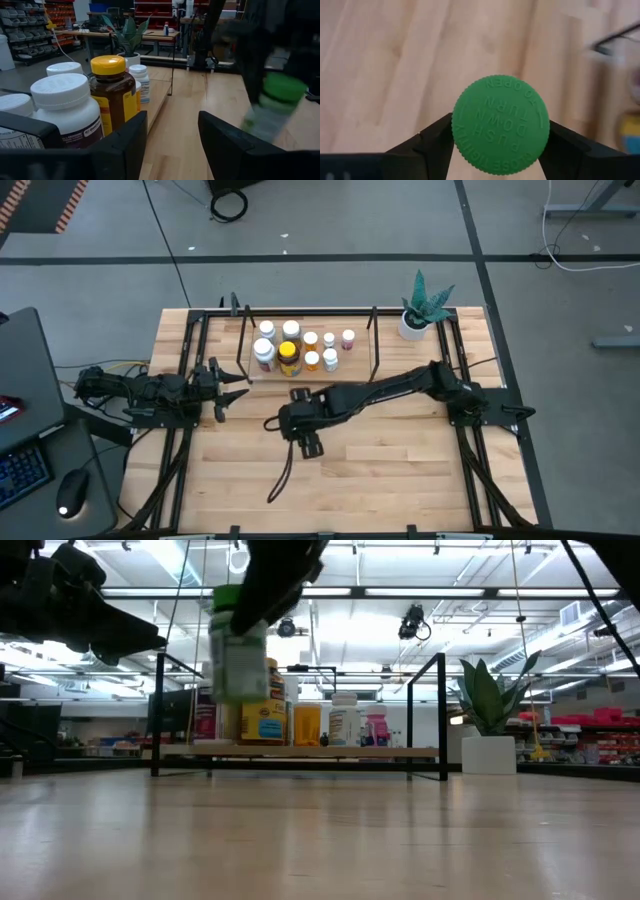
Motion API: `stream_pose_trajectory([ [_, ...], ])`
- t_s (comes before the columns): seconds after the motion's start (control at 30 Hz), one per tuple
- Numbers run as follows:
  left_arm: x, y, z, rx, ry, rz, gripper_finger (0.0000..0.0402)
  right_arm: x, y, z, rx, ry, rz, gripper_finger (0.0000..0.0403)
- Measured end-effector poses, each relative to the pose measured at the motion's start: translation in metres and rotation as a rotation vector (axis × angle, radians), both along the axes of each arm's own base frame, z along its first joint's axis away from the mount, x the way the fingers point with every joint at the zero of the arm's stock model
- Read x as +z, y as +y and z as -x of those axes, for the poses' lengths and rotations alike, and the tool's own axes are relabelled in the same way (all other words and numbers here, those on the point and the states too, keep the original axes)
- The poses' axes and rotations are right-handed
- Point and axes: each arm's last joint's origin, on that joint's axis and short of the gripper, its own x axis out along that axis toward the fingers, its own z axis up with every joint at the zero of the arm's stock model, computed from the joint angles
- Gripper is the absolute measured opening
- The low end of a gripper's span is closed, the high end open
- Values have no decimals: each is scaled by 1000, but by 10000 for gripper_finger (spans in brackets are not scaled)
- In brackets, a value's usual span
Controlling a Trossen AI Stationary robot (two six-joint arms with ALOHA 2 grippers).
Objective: Pick and place medicine bottles onto shelf by color
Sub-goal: Put the green bottle on the shelf
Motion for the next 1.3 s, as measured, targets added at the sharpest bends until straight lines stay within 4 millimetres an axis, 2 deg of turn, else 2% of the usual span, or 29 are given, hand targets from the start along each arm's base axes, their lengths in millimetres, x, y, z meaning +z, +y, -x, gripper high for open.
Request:
stream_pose_trajectory([
  [0.1, 0, 0, 0, 0, 0, 0, 181, 12, -7, 11, -38, -4, 30, 248],
  [0.27, 0, 0, 0, 0, 0, 0, 185, 21, -21, 37, -124, -6, 76, 249],
  [0.57, 0, 0, 0, 0, 0, -1, 182, 9, -47, 90, -263, -109, 31, 250],
  [0.77, 0, 0, 0, 0, 0, 0, 184, 5, -63, 118, -372, -122, 9, 250],
  [1.07, 0, 0, 0, 0, 0, 0, 183, -11, -87, 134, -472, -71, 68, 251],
  [1.3, 0, 0, 0, 0, 1, -1, 184, -13, -115, 139, -626, -54, 135, 251],
])
